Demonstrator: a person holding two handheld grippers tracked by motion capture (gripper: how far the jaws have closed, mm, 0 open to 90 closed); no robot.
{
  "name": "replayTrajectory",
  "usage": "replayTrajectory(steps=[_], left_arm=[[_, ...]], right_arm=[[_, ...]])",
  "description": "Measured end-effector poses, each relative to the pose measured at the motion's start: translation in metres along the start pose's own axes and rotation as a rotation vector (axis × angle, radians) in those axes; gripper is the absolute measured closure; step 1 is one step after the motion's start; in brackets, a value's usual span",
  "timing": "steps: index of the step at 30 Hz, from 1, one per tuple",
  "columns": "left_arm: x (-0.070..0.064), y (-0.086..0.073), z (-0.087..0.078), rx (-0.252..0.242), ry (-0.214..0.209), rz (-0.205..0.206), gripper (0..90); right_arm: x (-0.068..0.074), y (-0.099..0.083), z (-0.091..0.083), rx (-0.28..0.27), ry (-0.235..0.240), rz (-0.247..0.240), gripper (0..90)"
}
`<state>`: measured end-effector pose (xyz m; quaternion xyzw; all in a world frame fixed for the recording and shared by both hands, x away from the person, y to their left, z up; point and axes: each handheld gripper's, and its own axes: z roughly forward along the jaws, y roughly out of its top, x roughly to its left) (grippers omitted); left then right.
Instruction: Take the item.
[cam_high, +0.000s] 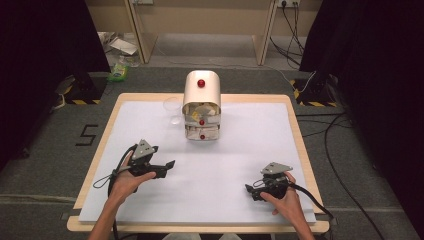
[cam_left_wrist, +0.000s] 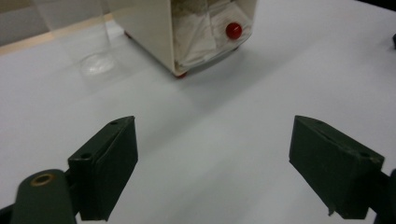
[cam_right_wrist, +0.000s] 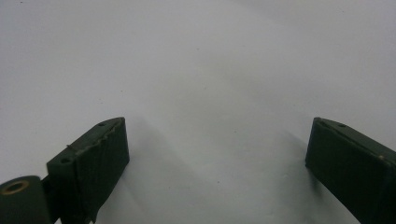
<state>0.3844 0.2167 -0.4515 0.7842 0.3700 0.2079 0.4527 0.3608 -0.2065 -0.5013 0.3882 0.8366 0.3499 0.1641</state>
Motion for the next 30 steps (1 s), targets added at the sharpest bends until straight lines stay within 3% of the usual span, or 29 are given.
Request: replayTrajectory(steps=[3, 10, 14, 21, 30], left_arm=[[-0.005, 0.017, 0.003, -0.016, -0.022, 0.034, 15.0], [-0.010, 0.041, 0.010, -0.056, -0.049, 0.063, 15.2], [-0.013, 0.065, 0.016, -0.110, -0.058, 0.073, 15.6], [-0.021, 0.095, 0.027, -0.127, -0.083, 0.127, 15.7], [-0.020, 0.120, 0.044, -0.118, -0.069, 0.165, 15.9]], right_arm=[[0.000, 0.000, 0.000, 0.001, 0.001, 0.000, 6.3], [0.000, 0.000, 0.000, 0.003, 0.004, -0.002, 5.7], [0.000, 0.000, 0.000, 0.003, 0.004, -0.007, 5.5], [0.000, 0.000, 0.001, 0.003, 0.003, -0.011, 5.3], [0.000, 0.000, 0.001, 0.004, 0.004, -0.012, 5.0]])
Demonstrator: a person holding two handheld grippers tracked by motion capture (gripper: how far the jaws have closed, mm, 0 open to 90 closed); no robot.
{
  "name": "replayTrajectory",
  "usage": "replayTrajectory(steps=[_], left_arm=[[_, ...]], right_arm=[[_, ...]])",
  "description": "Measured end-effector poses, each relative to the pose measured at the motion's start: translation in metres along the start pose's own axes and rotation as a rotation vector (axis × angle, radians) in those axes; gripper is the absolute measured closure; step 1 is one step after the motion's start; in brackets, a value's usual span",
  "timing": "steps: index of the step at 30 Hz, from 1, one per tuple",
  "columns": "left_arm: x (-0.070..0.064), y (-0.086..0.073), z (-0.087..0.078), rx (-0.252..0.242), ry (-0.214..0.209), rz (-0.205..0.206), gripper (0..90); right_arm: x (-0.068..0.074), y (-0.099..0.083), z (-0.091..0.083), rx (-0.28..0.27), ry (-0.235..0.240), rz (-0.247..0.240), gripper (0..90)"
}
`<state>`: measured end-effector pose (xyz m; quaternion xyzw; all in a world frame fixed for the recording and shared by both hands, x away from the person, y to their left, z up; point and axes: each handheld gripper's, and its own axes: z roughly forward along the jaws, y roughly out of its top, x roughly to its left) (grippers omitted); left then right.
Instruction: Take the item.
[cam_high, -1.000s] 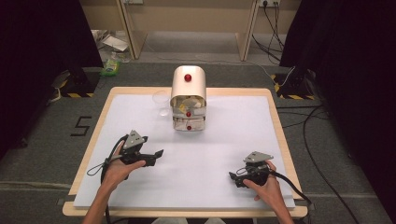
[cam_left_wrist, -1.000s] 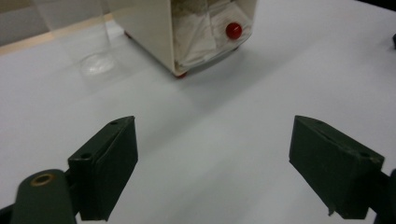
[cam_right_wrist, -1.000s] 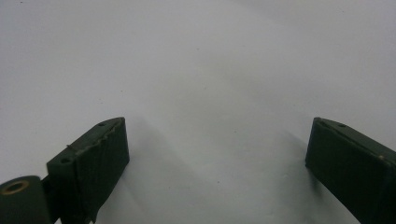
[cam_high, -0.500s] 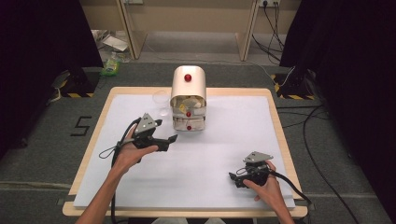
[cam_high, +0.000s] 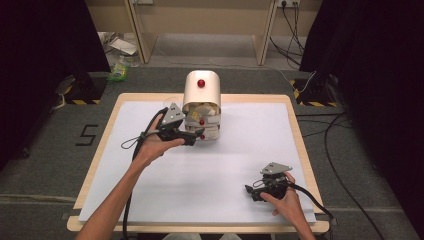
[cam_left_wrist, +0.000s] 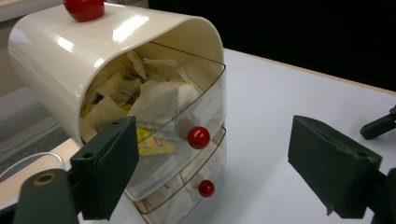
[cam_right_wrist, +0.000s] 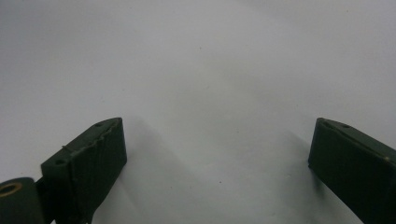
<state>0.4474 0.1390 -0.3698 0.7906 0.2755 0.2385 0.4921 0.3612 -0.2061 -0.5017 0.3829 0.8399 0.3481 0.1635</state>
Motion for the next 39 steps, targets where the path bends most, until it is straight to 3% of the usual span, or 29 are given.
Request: replayTrajectory(steps=[7, 12, 16, 21, 25, 32, 39], left_arm=[[0.001, 0.010, 0.020, 0.072, -0.003, 0.048, 15.4], [0.005, 0.012, 0.030, 0.078, 0.008, 0.036, 15.7], [0.007, 0.008, 0.035, 0.114, -0.016, 0.030, 15.6], [0.005, 0.009, 0.033, 0.109, -0.022, 0.009, 14.6], [0.002, 0.009, 0.027, 0.131, -0.046, 0.017, 15.1], [-0.008, 0.003, 0.016, 0.128, -0.076, 0.021, 15.7], [-0.015, -0.002, 0.009, 0.122, -0.077, 0.033, 17.2]], right_arm=[[0.000, 0.000, 0.000, 0.001, 0.002, -0.001, 4.6], [0.000, 0.000, 0.000, 0.002, 0.002, -0.002, 4.4], [0.000, 0.000, 0.000, 0.001, 0.002, -0.002, 4.3], [0.000, 0.000, 0.000, 0.002, 0.002, -0.004, 4.3], [0.000, 0.000, 0.000, 0.003, 0.003, -0.001, 4.1], [0.000, 0.000, 0.000, 0.004, 0.003, -0.001, 4.0], [0.000, 0.000, 0.000, 0.004, 0.004, -0.002, 3.7]])
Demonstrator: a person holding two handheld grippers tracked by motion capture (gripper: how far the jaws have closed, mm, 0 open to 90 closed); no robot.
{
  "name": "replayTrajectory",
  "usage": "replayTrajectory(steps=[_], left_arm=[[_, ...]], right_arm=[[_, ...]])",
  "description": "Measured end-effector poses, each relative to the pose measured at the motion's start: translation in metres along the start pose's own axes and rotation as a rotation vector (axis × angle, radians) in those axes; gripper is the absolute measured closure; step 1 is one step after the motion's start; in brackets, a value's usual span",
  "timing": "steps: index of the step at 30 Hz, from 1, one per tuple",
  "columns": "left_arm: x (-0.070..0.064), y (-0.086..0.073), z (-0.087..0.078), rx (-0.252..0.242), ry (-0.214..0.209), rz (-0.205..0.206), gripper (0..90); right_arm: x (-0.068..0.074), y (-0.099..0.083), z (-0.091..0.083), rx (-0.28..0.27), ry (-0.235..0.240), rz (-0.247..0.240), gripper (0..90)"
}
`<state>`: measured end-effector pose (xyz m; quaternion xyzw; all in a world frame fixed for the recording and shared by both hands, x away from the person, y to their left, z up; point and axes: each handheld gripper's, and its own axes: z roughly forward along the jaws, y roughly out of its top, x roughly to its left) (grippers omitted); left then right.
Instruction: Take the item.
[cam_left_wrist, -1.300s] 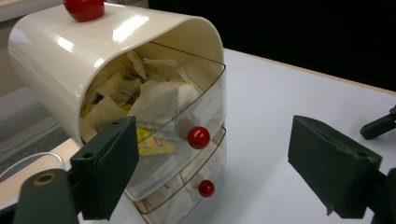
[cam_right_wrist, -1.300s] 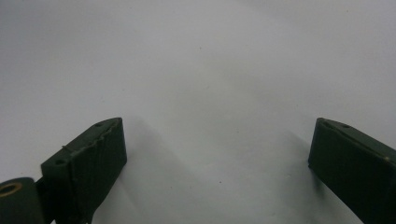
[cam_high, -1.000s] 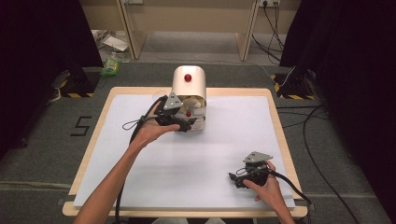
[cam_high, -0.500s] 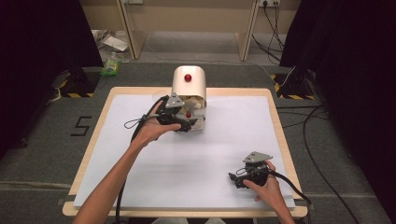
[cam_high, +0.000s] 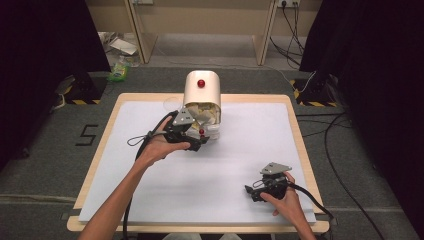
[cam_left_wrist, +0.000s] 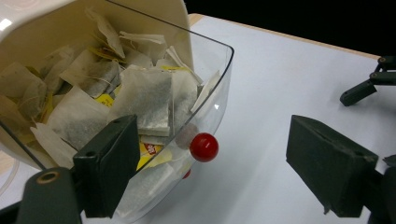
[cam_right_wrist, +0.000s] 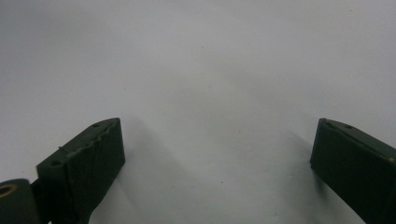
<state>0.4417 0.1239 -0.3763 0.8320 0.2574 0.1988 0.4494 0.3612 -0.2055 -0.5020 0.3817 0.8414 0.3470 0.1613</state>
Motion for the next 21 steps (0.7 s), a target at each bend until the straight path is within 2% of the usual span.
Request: replayTrajectory(steps=[4, 21], left_arm=[[-0.004, -0.004, -0.004, -0.007, -0.018, -0.002, 17.7], [-0.017, -0.014, -0.013, -0.013, -0.024, 0.010, 18.9]], right_arm=[[0.000, 0.000, 0.000, 0.000, 0.000, 0.001, 3.7], [0.000, 0.000, 0.000, 0.000, 0.001, 0.002, 3.6]])
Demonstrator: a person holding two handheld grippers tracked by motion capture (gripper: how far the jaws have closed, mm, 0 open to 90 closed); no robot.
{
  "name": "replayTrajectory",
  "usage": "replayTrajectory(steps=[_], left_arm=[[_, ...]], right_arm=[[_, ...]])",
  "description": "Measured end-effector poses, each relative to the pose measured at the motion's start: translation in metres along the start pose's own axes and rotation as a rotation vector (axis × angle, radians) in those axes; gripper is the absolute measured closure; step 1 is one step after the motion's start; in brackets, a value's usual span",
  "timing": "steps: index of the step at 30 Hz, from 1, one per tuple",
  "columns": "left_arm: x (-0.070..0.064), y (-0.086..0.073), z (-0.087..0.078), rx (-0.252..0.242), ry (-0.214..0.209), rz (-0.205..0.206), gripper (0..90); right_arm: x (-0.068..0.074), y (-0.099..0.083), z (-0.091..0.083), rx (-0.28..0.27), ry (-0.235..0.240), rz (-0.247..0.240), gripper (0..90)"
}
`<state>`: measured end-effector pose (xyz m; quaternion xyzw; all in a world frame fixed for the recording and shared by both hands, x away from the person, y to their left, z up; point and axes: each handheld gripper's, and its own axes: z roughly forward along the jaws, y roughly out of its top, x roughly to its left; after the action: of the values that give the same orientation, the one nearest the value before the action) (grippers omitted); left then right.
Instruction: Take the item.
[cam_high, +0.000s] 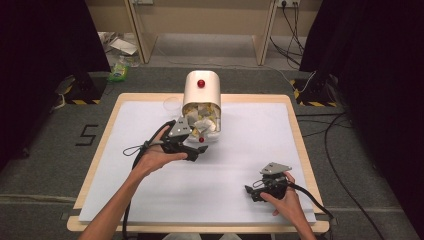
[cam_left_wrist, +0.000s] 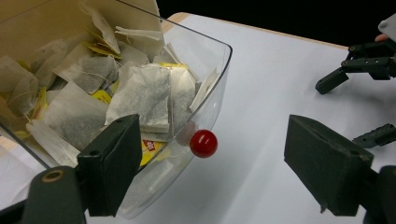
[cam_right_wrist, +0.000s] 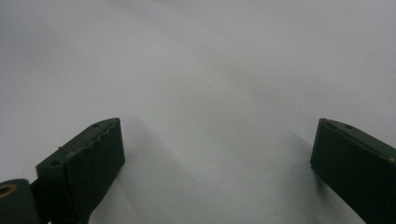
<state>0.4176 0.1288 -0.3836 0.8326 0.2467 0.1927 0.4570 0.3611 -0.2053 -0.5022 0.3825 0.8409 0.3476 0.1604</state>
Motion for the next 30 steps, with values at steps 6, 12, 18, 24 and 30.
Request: replayTrajectory(steps=[6, 12, 18, 24, 30], left_arm=[[-0.003, -0.002, -0.002, 0.001, -0.006, 0.001, 18.8], [-0.005, -0.006, -0.004, -0.003, -0.029, -0.015, 18.8], [-0.006, -0.007, -0.006, -0.003, -0.039, -0.022, 19.8], [-0.002, -0.005, -0.008, -0.027, -0.049, -0.047, 21.1], [0.005, 0.004, -0.015, -0.059, -0.038, -0.061, 22.0]], right_arm=[[0.000, 0.000, 0.000, 0.000, 0.000, 0.000, 3.6], [0.000, 0.000, 0.000, 0.000, 0.000, 0.000, 3.6], [0.000, 0.000, 0.000, 0.001, 0.000, 0.000, 3.6], [0.000, 0.000, 0.000, 0.001, 0.000, 0.000, 3.6], [0.000, 0.000, 0.000, 0.000, 0.000, 0.000, 3.6]])
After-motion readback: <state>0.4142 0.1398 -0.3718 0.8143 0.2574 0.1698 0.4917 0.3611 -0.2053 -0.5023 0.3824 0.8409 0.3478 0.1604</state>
